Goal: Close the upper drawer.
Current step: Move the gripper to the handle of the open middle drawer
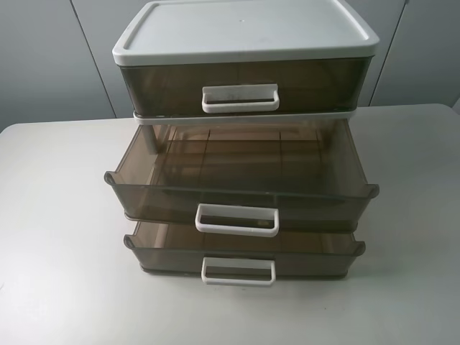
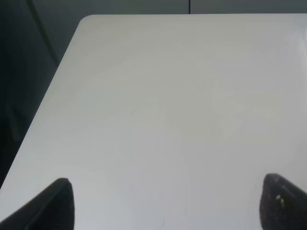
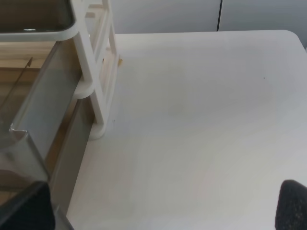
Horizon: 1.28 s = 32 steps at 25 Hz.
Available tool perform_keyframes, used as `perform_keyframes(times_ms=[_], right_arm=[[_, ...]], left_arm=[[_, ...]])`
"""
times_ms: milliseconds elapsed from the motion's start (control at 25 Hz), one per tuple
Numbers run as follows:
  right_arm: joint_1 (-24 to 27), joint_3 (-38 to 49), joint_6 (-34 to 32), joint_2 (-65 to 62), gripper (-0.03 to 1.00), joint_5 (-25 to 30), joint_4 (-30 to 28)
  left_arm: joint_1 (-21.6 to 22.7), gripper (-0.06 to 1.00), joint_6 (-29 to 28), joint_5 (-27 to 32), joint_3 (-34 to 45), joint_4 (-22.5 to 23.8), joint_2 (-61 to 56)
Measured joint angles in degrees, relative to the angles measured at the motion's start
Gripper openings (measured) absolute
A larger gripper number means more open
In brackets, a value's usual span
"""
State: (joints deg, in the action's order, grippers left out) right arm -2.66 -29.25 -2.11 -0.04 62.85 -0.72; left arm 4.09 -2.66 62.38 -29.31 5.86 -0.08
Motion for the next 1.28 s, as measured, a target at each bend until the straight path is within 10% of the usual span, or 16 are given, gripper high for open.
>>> perform_keyframes(times_ms=[920,1280], right_arm=[[0.00,-0.12,0.00,0.32,0.70,-0.57,4.88],[0.00,-9.72,8.14,19.61,0.70,-7.62,10.37]], left_arm=[[0.00,0.74,0.00,0.00,0.00,0.00,0.00],[0.00,0.74,0.00,0.00,0.00,0.00,0.00]])
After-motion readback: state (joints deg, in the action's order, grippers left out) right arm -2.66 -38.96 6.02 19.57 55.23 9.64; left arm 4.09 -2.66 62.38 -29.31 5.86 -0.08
